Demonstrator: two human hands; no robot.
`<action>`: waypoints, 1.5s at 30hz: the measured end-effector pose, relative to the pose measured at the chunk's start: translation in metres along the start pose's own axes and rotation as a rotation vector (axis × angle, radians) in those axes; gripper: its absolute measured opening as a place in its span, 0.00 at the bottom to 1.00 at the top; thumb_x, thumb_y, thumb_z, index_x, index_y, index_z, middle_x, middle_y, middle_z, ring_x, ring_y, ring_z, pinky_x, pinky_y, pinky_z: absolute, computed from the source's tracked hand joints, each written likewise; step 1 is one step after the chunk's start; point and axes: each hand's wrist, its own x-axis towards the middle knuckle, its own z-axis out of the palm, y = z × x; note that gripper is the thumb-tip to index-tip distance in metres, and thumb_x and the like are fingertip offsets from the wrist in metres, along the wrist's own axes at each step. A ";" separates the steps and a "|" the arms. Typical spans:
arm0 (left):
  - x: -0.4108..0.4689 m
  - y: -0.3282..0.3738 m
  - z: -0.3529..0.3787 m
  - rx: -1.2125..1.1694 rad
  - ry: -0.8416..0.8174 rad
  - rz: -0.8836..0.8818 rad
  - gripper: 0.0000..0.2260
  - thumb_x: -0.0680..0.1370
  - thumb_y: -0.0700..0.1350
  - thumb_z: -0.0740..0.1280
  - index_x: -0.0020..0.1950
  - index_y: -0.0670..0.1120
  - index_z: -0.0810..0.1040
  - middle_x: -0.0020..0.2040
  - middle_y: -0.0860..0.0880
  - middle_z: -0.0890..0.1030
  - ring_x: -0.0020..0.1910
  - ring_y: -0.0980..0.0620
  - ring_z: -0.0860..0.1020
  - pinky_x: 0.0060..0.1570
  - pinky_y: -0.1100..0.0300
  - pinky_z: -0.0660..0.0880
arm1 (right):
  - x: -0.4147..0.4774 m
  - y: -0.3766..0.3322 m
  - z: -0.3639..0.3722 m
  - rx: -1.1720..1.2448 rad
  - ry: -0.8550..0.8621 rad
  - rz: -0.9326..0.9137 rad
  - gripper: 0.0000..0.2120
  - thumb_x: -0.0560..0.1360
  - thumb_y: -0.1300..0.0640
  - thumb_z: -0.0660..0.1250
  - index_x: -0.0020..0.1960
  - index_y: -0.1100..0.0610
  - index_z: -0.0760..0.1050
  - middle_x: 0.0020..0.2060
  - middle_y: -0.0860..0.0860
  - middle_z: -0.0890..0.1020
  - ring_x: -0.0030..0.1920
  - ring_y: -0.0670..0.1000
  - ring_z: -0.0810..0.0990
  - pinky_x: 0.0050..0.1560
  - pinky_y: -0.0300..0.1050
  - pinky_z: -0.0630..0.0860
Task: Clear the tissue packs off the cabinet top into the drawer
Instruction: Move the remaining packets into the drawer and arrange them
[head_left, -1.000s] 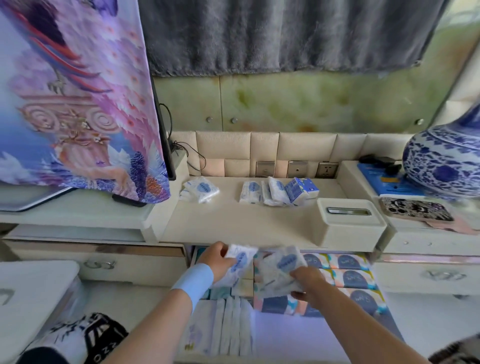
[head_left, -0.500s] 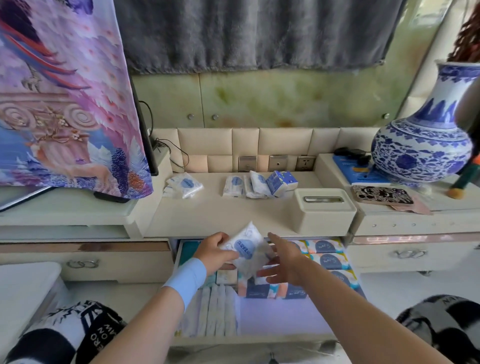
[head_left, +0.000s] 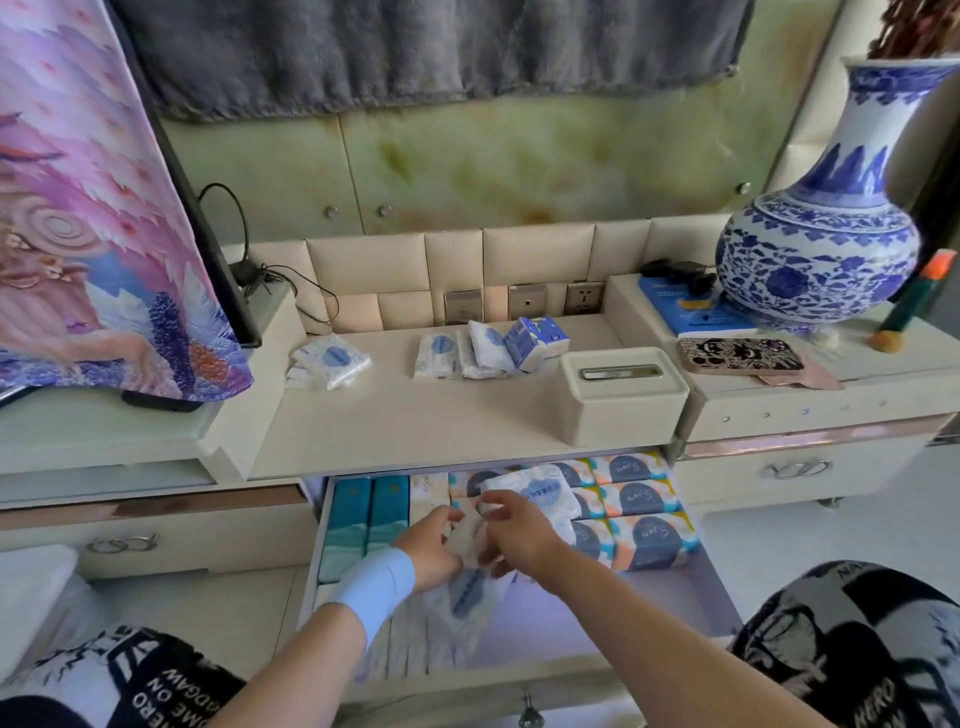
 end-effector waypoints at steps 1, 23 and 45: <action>0.001 0.000 -0.001 -0.041 -0.006 0.011 0.31 0.74 0.40 0.66 0.74 0.57 0.61 0.60 0.48 0.77 0.52 0.47 0.80 0.47 0.56 0.77 | 0.005 -0.001 -0.006 -0.222 0.098 -0.072 0.21 0.75 0.67 0.57 0.65 0.51 0.72 0.56 0.51 0.76 0.45 0.55 0.81 0.47 0.50 0.81; 0.021 -0.012 0.026 0.641 -0.153 -0.109 0.27 0.73 0.53 0.65 0.72 0.50 0.66 0.66 0.47 0.75 0.62 0.44 0.76 0.60 0.52 0.74 | 0.018 -0.014 -0.059 -0.195 0.293 -0.118 0.12 0.69 0.69 0.68 0.42 0.51 0.80 0.33 0.50 0.80 0.36 0.52 0.77 0.34 0.39 0.72; -0.005 0.009 -0.004 -0.490 0.064 0.169 0.23 0.73 0.35 0.71 0.64 0.54 0.74 0.59 0.47 0.76 0.49 0.48 0.78 0.43 0.57 0.81 | -0.029 -0.008 -0.043 -0.029 -0.032 0.025 0.04 0.76 0.60 0.68 0.50 0.56 0.79 0.45 0.55 0.83 0.42 0.54 0.83 0.40 0.49 0.82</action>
